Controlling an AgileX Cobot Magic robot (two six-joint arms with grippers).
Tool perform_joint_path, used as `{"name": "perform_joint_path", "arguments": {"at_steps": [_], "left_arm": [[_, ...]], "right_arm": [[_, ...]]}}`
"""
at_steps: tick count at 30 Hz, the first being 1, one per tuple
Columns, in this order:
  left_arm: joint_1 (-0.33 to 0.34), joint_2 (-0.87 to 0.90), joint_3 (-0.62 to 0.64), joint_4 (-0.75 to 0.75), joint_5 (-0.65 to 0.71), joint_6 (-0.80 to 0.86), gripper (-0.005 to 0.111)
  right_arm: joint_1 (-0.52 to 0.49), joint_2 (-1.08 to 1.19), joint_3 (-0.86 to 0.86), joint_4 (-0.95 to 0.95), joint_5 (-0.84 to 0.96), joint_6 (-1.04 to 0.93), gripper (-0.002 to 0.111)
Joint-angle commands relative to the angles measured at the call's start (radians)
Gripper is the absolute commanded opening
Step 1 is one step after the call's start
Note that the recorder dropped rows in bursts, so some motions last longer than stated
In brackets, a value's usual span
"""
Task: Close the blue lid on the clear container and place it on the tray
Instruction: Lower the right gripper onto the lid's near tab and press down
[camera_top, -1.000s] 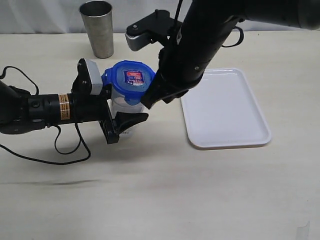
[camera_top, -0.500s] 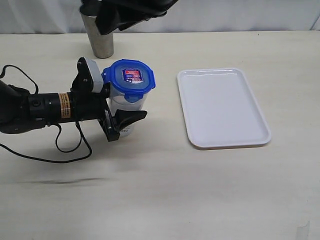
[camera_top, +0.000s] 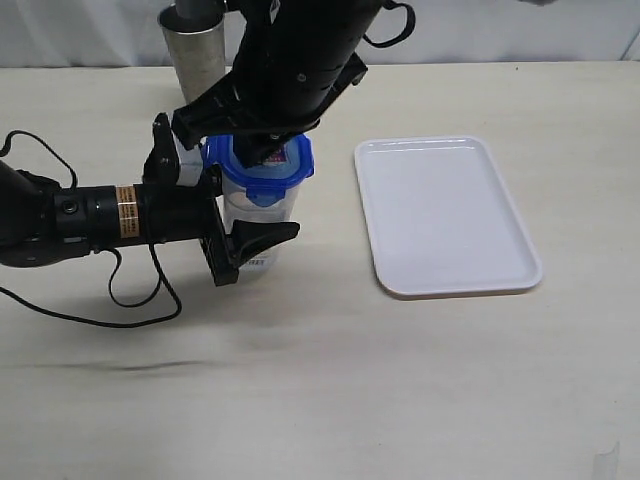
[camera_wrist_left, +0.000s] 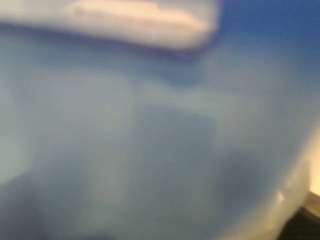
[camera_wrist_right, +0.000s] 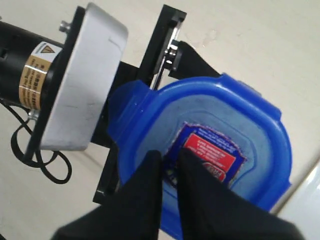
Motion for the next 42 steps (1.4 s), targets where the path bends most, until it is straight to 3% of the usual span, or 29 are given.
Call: {"name": "perform_joint_path", "arguments": {"at_steps": [1,19,21,26,28,42], "left_arm": [[-0.001,-0.003,-0.005,-0.009,-0.074,-0.007,0.0],[-0.001,0.024,-0.005,-0.087,-0.076,-0.007,0.0],[-0.001,0.024,-0.005,-0.087,-0.076,-0.007,0.008],[-0.001,0.024,-0.005,-0.081,-0.076,-0.007,0.058],[-0.001,0.024,-0.005,-0.081,-0.057,-0.009,0.071],[0.04,0.024,-0.003,-0.028,-0.017,-0.071,0.074]], "right_arm": [[0.002,0.012,-0.004,-0.067,0.005,-0.004,0.004],[0.002,0.048,-0.004,-0.074,-0.004,-0.005,0.005],[0.002,0.048,-0.004,-0.074,-0.004,-0.005,0.005],[0.002,0.048,-0.004,-0.074,-0.004,-0.005,0.005],[0.002,0.048,-0.004,-0.074,-0.004,-0.005,0.005],[0.002,0.048,-0.004,-0.074,-0.002,-0.012,0.005]]}}
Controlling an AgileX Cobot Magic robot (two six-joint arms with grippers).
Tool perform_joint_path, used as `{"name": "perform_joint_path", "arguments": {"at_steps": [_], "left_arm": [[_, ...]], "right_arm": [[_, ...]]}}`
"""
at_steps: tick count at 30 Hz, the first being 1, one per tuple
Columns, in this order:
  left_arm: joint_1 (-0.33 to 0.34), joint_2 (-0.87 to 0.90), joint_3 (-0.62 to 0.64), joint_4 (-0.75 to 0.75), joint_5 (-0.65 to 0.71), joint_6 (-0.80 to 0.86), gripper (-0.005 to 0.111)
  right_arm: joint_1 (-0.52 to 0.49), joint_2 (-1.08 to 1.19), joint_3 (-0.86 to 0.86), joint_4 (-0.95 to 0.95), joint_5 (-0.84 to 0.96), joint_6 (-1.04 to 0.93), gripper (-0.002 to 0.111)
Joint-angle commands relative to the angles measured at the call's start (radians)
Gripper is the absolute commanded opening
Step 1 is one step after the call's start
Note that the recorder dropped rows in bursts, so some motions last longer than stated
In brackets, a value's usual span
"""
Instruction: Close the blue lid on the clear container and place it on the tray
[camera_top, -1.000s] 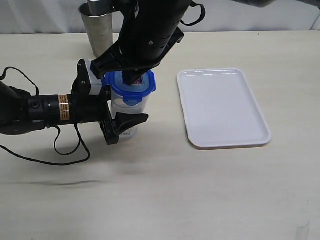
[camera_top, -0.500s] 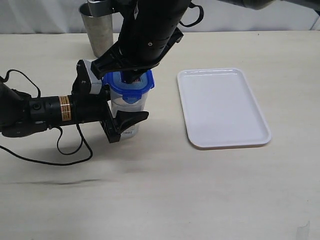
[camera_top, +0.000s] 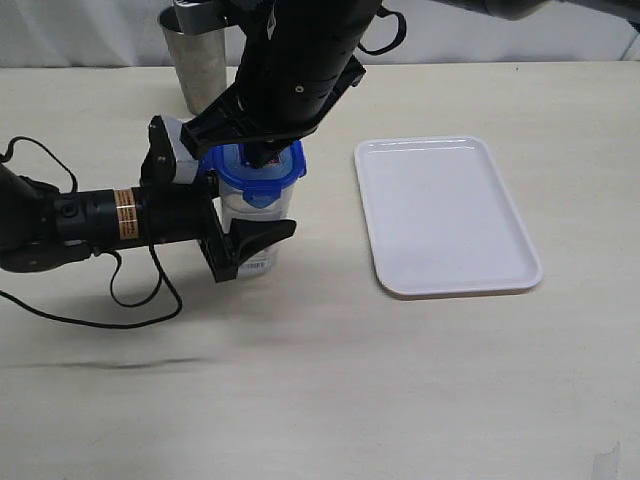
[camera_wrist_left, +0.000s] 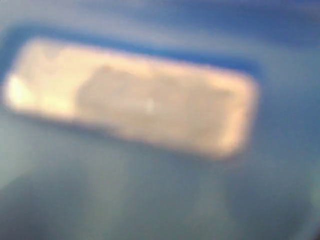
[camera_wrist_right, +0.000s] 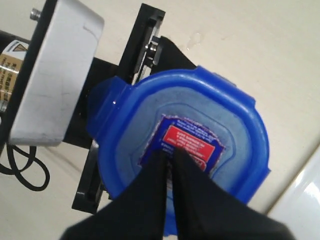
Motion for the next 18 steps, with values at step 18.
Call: {"name": "perform_joint_path", "arguments": {"at_steps": [18], "left_arm": [[0.048,-0.009,-0.003,0.055,0.02,-0.042,0.074]], "right_arm": [[0.002,0.012,0.003,-0.013,0.01,-0.015,0.005]]}}
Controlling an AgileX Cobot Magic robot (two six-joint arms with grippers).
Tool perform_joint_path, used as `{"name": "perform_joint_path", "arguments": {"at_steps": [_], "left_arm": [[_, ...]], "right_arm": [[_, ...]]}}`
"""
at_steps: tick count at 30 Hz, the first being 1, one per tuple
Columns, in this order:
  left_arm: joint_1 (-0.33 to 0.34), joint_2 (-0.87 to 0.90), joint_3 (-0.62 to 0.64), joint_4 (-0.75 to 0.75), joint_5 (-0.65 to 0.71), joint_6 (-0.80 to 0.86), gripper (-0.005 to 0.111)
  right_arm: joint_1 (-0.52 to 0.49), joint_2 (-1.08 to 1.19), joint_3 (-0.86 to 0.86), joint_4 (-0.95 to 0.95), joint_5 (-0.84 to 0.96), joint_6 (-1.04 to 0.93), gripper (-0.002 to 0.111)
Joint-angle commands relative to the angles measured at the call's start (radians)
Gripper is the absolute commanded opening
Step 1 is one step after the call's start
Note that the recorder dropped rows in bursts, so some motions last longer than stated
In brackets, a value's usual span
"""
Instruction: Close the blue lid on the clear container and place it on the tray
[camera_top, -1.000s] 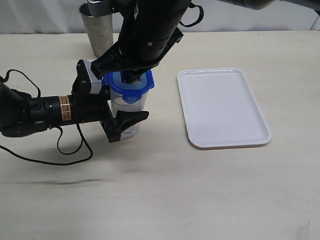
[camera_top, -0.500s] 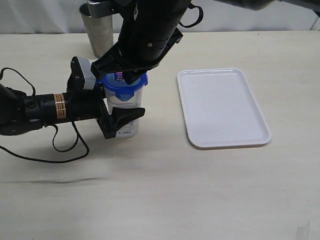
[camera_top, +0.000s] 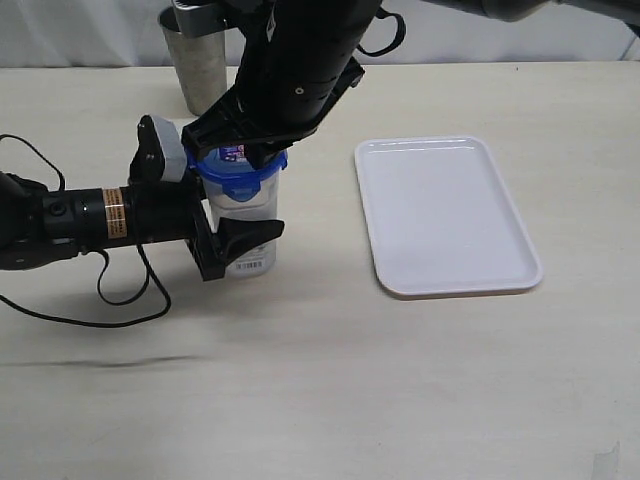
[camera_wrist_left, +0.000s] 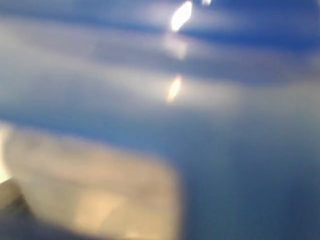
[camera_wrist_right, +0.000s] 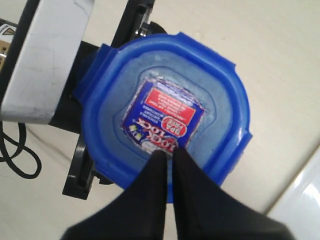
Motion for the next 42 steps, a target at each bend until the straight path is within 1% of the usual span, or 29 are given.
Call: {"name": "perform_joint_path", "arguments": {"at_steps": [1,7,11,16,24,32,33,35,38,42], "left_arm": [[0.007,-0.009,-0.003,0.011,0.007,-0.013,0.074],[0.007,-0.009,-0.003,0.035,0.021,-0.013,0.074],[0.007,-0.011,-0.003,0.031,0.06,-0.013,0.074],[0.012,-0.013,-0.003,0.031,0.075,-0.013,0.074],[0.073,-0.013,-0.003,0.043,0.005,-0.056,0.074],[0.073,-0.013,-0.003,0.072,0.0,-0.056,0.074],[0.073,-0.013,-0.003,0.081,-0.009,-0.056,0.072],[0.073,-0.013,-0.003,0.093,-0.025,-0.056,0.063],[0.073,-0.013,-0.003,0.115,-0.025,-0.056,0.04],[0.073,-0.013,-0.003,0.136,-0.02,-0.054,0.0]], "right_arm": [[0.002,0.007,0.003,-0.013,0.011,-0.006,0.005],[0.002,0.007,0.003,-0.013,0.009,-0.006,0.005],[0.002,0.007,0.003,-0.013,0.009,-0.006,0.005],[0.002,0.007,0.003,-0.013,0.009,-0.006,0.005],[0.002,0.007,0.003,-0.005,0.007,-0.006,0.005],[0.002,0.007,0.003,-0.004,-0.009,-0.01,0.005],[0.002,0.007,0.003,-0.003,-0.015,-0.01,0.005],[0.002,0.007,0.003,0.001,-0.02,-0.01,0.005],[0.002,0.007,0.003,0.001,-0.014,-0.014,0.005],[0.002,-0.008,-0.002,-0.004,-0.015,-0.037,0.005]]}}
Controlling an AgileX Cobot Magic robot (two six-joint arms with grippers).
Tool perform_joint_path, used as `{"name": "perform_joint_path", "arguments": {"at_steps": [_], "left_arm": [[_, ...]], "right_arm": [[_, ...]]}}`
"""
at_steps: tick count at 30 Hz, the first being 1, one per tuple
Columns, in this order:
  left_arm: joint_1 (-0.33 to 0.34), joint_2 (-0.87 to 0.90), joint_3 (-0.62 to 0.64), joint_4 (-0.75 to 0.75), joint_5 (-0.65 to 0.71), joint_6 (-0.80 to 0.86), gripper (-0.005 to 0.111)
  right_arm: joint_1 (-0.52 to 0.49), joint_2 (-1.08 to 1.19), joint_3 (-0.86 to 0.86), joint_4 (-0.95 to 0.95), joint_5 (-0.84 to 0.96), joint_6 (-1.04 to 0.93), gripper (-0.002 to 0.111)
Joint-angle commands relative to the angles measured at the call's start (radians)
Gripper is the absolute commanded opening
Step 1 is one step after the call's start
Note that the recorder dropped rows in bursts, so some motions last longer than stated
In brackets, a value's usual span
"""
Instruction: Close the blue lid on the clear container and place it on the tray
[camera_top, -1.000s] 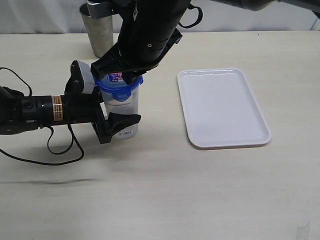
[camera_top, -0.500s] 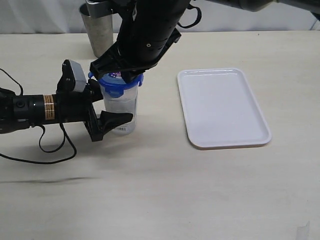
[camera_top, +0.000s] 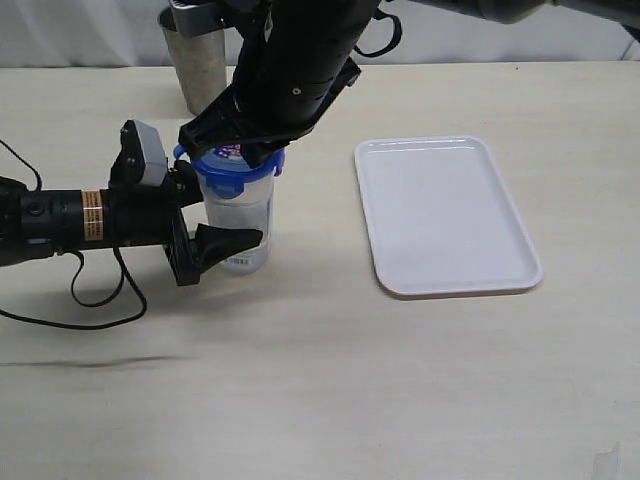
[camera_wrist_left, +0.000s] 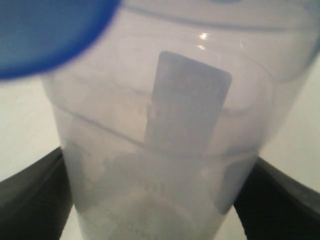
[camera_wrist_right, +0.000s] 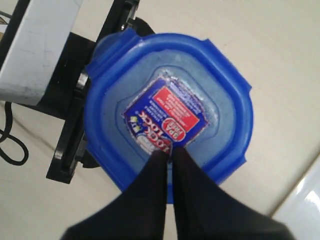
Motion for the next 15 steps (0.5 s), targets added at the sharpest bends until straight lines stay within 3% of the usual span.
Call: {"name": "perform_joint_path", "arguments": {"at_steps": [1,7,11,15], "left_arm": [[0.0,-0.011,-0.003,0.014,-0.041,-0.001,0.0],[0.0,-0.011,-0.003,0.007,-0.072,0.114,0.0],[0.0,-0.011,-0.003,0.023,-0.102,0.182,0.0],[-0.009,-0.011,-0.003,-0.019,-0.102,0.251,0.0]], "right_arm": [[0.002,-0.02,-0.002,-0.01,0.001,-0.026,0.005],[0.002,-0.092,-0.002,0.006,-0.014,-0.096,0.005],[0.002,-0.144,-0.002,0.054,0.019,-0.367,0.006],[0.002,-0.165,-0.002,0.051,0.019,-0.229,0.019]]}}
